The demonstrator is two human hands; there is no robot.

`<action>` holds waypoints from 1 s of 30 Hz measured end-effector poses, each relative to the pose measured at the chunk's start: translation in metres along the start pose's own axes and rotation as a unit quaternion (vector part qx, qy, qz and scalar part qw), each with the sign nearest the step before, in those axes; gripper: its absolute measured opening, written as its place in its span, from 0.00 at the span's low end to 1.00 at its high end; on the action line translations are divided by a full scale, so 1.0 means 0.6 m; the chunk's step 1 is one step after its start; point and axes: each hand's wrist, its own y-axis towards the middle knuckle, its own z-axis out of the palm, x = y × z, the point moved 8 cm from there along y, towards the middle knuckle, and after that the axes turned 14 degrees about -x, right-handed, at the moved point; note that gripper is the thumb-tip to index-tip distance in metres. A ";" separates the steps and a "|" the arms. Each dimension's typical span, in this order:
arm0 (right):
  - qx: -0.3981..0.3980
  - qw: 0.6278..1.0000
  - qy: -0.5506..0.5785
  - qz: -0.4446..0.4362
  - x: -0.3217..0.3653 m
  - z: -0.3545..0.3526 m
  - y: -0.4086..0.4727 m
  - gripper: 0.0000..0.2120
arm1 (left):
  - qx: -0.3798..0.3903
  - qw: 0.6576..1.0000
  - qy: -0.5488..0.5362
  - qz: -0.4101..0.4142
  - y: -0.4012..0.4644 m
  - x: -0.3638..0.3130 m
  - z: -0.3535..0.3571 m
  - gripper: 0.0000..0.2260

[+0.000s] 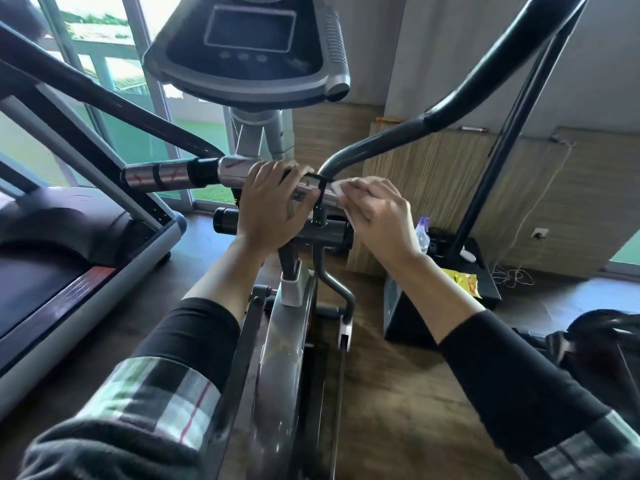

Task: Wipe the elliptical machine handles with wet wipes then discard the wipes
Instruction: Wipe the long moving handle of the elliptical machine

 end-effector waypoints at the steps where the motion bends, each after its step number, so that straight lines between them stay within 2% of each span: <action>1: -0.011 1.000 -0.001 -0.016 -0.002 -0.010 -0.009 0.09 | -0.005 1.000 0.001 -0.001 -0.001 -0.001 0.000 0.18; 4: -0.022 0.999 0.010 -0.048 -0.004 -0.019 -0.017 0.11 | -0.014 1.000 0.004 -0.006 -0.001 -0.003 0.001 0.17; 8: 0.008 0.998 0.028 -0.064 0.009 0.014 -0.002 0.10 | -0.016 1.000 0.013 -0.010 -0.003 -0.001 0.004 0.17; 16: -0.005 0.988 0.058 -0.145 -0.005 -0.006 -0.027 0.07 | -0.054 0.998 0.012 0.001 -0.007 0.001 0.012 0.18; 20: -0.006 0.976 0.039 -0.213 0.020 0.012 -0.025 0.08 | -0.073 0.997 0.009 0.010 -0.010 0.003 0.010 0.19; 24: -0.008 0.971 0.030 -0.238 -0.005 -0.009 -0.045 0.11 | -0.095 0.995 0.002 0.019 -0.009 -0.002 0.003 0.17; 30: -0.021 0.960 0.015 -0.280 0.015 0.013 -0.047 0.07 | -0.077 0.997 0.007 0.015 -0.009 0.003 0.012 0.19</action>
